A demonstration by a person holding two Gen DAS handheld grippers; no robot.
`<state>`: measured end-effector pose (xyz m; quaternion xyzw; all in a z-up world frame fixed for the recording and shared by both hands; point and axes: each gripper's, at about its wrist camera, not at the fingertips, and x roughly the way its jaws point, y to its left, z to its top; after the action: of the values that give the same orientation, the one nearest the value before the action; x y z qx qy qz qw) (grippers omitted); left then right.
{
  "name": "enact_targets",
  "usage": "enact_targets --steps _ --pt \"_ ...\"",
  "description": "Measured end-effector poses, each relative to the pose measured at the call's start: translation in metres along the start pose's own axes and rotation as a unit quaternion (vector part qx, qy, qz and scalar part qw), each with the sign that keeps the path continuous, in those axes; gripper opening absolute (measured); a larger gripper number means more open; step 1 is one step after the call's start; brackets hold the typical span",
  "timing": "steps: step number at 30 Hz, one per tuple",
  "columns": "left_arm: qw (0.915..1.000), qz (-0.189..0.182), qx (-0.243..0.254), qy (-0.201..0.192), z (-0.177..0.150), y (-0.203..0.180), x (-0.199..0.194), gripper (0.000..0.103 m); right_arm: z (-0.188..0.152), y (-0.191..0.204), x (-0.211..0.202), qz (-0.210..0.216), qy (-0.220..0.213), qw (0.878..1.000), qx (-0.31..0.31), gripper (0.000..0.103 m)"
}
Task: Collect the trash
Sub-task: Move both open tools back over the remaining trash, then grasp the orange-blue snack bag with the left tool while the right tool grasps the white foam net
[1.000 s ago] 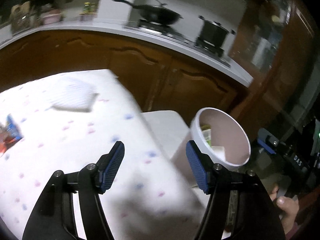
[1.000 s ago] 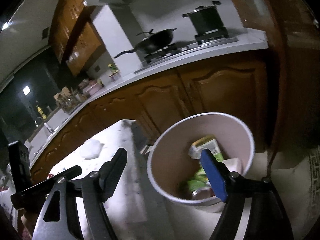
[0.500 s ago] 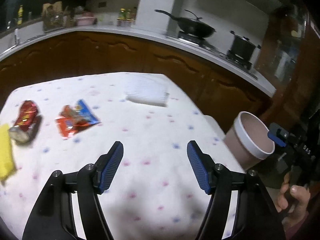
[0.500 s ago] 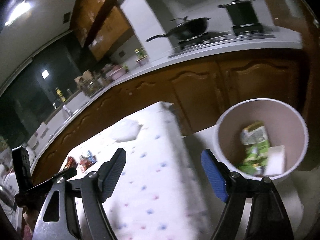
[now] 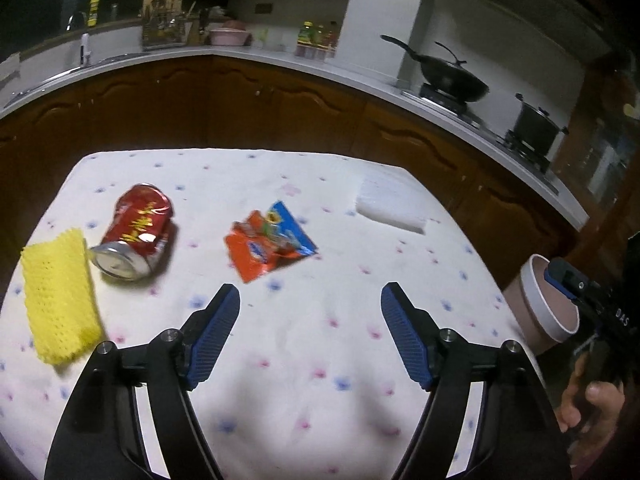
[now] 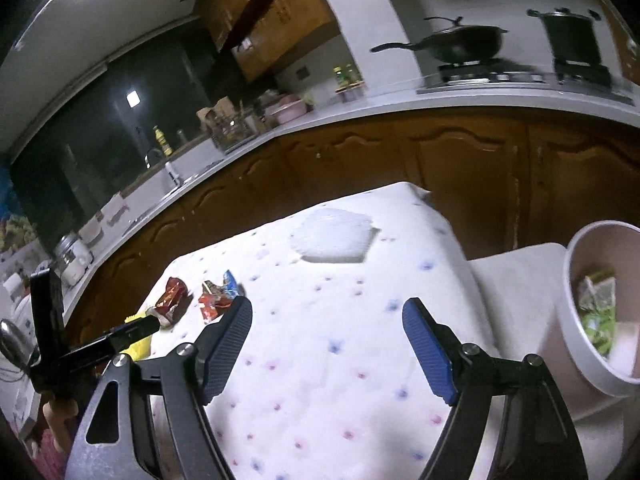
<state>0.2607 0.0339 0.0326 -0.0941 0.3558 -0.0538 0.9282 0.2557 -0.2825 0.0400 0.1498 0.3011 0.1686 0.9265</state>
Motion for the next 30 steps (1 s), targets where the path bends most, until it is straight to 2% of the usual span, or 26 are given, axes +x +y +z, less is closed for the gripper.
enact_targets --steps 4,13,24,30 --pt "1.0000 0.005 -0.002 0.003 0.005 0.013 0.004 0.075 0.001 0.015 0.018 0.002 0.013 1.000 -0.024 0.084" --pt "0.9991 0.021 0.028 0.024 0.022 0.025 0.033 0.079 0.014 0.030 0.061 -0.007 0.038 0.997 -0.069 0.085" --pt "0.9961 0.034 0.063 0.052 0.049 0.031 0.085 0.079 0.054 0.024 0.139 -0.032 0.065 0.992 -0.105 0.086" --pt "0.9935 0.045 0.075 0.074 0.054 0.035 0.110 0.079 0.072 0.004 0.180 -0.051 0.083 0.990 -0.098 0.086"
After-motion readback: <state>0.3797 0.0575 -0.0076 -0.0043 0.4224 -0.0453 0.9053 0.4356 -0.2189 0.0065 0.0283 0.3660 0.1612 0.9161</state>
